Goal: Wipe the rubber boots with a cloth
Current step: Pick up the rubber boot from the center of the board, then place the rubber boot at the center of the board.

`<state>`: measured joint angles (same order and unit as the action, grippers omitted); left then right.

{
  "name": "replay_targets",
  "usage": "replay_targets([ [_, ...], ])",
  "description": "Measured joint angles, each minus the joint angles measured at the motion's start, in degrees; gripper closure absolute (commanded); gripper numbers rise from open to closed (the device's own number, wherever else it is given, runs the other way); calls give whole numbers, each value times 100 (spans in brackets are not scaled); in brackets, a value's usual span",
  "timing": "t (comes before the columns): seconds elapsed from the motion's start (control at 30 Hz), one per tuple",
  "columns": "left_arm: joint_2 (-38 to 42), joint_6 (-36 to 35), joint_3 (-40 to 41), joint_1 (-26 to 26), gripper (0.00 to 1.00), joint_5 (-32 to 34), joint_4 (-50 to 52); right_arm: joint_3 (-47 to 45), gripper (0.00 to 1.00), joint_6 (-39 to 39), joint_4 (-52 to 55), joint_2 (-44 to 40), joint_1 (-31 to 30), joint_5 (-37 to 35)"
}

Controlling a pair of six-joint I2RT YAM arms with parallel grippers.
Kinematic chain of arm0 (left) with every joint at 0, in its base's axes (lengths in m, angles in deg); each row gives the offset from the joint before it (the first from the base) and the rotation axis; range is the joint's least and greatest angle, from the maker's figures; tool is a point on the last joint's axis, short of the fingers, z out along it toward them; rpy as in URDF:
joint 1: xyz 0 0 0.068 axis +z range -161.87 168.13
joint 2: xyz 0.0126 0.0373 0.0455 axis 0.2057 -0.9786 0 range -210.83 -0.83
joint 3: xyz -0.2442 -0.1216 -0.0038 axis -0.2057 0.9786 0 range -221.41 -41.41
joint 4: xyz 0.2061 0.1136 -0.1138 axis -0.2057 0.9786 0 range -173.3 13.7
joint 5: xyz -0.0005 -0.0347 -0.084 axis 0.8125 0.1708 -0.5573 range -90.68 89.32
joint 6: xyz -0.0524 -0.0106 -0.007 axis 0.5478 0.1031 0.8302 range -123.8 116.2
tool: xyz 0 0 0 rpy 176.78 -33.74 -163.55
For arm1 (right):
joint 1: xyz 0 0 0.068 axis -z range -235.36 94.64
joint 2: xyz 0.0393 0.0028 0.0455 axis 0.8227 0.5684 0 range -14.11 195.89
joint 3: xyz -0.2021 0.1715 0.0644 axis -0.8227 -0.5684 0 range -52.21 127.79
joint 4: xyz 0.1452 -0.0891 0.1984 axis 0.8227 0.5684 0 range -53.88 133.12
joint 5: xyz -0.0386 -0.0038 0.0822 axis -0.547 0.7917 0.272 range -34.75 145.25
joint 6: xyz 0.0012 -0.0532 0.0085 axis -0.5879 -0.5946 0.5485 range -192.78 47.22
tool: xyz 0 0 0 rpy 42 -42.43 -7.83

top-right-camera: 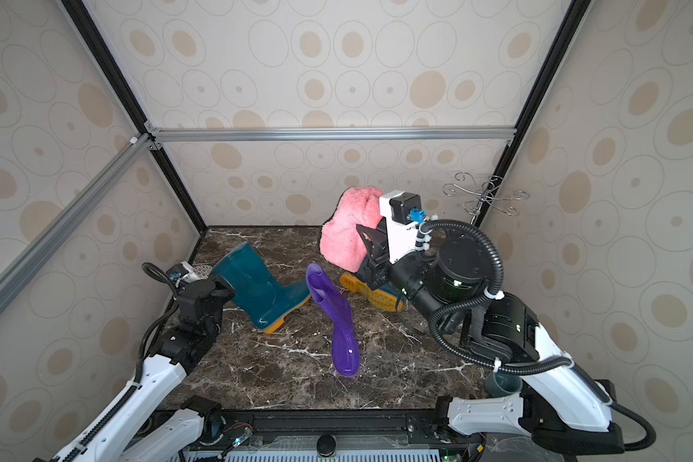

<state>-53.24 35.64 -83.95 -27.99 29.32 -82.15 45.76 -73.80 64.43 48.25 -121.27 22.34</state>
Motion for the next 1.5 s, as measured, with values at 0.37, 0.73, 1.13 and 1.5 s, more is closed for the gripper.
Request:
replay_targets([
  [0.37, -1215, -507, -892, 0, 100, -9, -750, -221, 100, -232, 22, -173, 0, -382],
  [0.73, -1816, -629, -944, 0, 100, -109, -1840, -380, 100, -385, -94, -197, -2, -535],
  [1.13, -1392, -654, -299, 0, 100, -267, -1976, -494, 100, -422, -157, -197, 0, -590],
  [1.5, -962, -597, 155, 0, 100, -323, -1698, -564, 100, -415, -208, -190, 0, -588],
])
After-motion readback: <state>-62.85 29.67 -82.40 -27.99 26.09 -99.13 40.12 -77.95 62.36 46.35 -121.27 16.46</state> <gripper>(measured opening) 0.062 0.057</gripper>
